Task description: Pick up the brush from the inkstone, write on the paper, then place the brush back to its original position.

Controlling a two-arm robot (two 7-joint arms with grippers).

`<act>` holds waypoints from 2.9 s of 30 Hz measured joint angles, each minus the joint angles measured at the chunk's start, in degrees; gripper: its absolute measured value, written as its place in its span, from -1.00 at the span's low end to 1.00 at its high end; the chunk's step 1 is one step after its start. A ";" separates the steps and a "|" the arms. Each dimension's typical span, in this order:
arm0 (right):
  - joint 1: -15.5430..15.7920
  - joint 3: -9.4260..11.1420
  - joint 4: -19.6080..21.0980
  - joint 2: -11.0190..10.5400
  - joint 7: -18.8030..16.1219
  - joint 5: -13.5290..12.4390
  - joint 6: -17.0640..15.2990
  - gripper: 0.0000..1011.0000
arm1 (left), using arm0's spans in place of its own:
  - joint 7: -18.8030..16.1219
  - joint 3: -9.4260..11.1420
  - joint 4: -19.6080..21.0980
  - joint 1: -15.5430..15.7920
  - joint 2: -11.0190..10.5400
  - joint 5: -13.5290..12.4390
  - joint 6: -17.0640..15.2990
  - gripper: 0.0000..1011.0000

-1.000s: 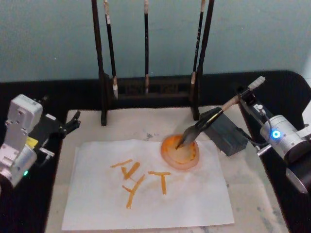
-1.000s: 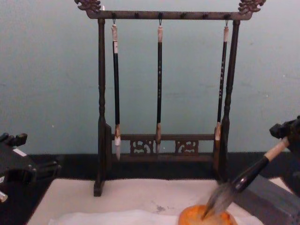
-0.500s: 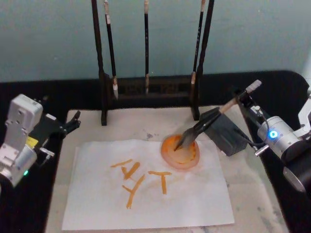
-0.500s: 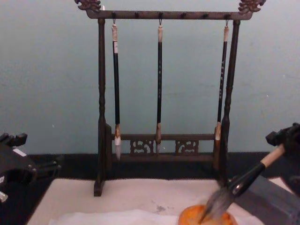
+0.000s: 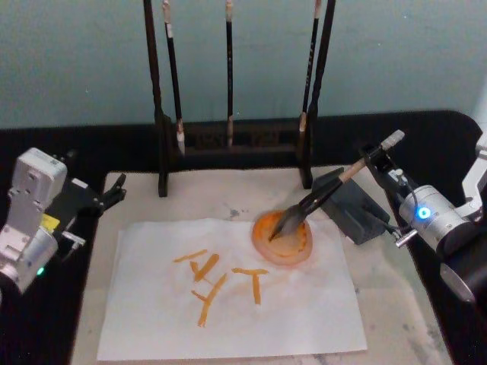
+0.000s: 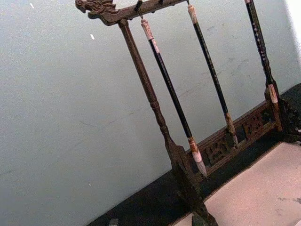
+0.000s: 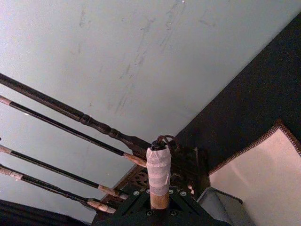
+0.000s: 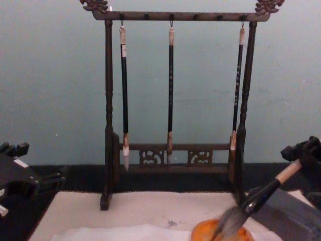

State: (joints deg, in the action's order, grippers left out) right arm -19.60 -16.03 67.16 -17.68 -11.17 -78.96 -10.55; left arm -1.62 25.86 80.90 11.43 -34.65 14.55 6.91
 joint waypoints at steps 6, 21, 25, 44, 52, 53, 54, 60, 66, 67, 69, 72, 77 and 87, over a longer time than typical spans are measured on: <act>-0.33 -0.74 -0.36 -0.32 0.37 -0.72 0.26 -0.99 | 0.00 0.00 0.00 0.00 0.00 0.00 0.00 1.00; -1.95 -2.72 -2.67 -1.25 -0.16 -2.46 0.64 -0.99 | 0.00 0.00 0.00 0.00 0.00 0.00 0.00 1.00; -2.53 -3.27 -3.45 -1.46 -0.76 -2.95 0.56 -0.99 | 0.00 0.00 0.00 0.00 0.00 0.00 0.00 1.00; -5.02 -6.17 -6.45 -2.28 -2.86 -4.41 0.08 -0.99 | 0.00 0.00 0.00 0.00 0.00 0.00 0.00 1.00; -5.46 -6.66 -7.24 -2.25 -2.83 -4.71 0.38 -0.99 | 0.00 0.00 0.00 0.00 0.00 0.00 0.00 1.00; -5.56 -6.71 -7.43 -2.22 -2.82 -4.76 0.42 -0.99 | 0.00 0.00 0.00 0.00 0.00 0.00 0.00 1.00; -5.60 -6.73 -7.51 -2.22 -2.81 -4.79 0.43 -0.99 | 0.00 0.00 0.00 0.00 0.00 0.00 0.00 1.00; -5.73 -6.82 -7.94 -2.20 -2.54 -5.02 0.53 -0.99 | 0.00 0.00 0.00 0.00 0.00 0.00 0.00 1.00; -5.88 -6.94 -8.38 -2.28 -2.40 -5.10 0.59 -0.99 | 0.00 0.00 0.00 0.00 0.00 0.00 0.00 1.00; -5.88 -6.94 -8.39 -2.29 -2.40 -5.10 0.60 -0.99 | 0.00 0.00 0.00 0.00 0.00 0.00 0.00 1.00; -5.88 -6.94 -8.38 -2.29 -2.39 -5.10 0.60 -0.99 | 0.00 0.00 0.00 0.00 0.00 0.00 0.00 1.00; -5.87 -6.93 -8.34 -2.28 -2.37 -5.09 0.61 -0.99 | 0.00 0.00 0.00 0.00 0.00 0.00 0.00 1.00; -5.85 -6.91 -8.30 -2.26 -2.33 -5.09 0.61 -0.99 | 0.00 0.00 0.00 0.00 0.00 0.00 0.00 1.00; -5.80 -6.86 -8.24 -2.25 -2.33 -5.08 0.60 -0.64 | 0.00 0.00 0.00 0.00 0.00 0.00 0.00 1.00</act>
State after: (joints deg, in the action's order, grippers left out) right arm -25.40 -22.88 58.92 -19.93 -13.50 -84.04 -9.95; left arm -1.62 25.86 80.90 11.43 -34.64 14.55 6.91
